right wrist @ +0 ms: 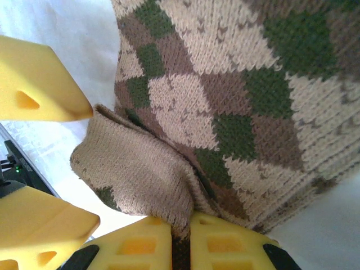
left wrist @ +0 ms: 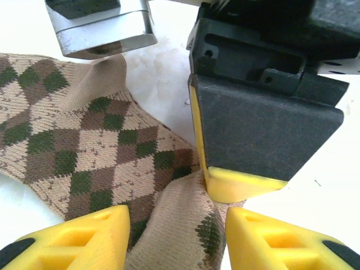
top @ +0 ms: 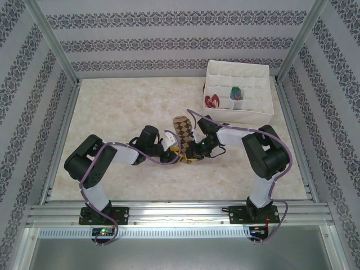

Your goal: Roll the socks

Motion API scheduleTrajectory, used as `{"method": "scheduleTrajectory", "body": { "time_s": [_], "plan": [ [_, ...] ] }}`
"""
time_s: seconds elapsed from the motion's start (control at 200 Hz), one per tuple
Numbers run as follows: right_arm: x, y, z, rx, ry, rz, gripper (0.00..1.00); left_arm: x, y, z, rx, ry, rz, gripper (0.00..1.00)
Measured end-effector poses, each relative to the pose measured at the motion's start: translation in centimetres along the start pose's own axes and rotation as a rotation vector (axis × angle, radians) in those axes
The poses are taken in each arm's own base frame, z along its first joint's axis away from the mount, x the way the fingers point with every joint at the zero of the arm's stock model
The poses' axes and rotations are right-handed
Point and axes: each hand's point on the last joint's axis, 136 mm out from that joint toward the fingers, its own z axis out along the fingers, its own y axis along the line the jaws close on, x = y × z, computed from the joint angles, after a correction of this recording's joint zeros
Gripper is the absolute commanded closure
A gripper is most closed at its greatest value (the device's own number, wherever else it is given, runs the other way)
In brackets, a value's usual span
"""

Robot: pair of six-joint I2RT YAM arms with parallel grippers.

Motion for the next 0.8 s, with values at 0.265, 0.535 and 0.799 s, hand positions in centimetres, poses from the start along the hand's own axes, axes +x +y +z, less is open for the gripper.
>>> {"method": "scheduleTrajectory", "body": {
  "time_s": [0.265,0.535,0.799],
  "plan": [
    [-0.1,0.0,0.0,-0.001,-0.001,0.013,0.77,0.4,1.2,1.5,0.004,0.051,-0.029,0.59],
    [-1.6,-0.9,-2.0,0.059,-0.108,-0.006,0.57,-0.2,2.9,3.6,0.034,0.159,-0.140,0.70],
    [-2.5,-0.7,-4.3,0.108,-0.209,-0.038,0.54,-0.5,3.3,4.4,0.036,0.183,-0.218,0.72]
  ]
}}
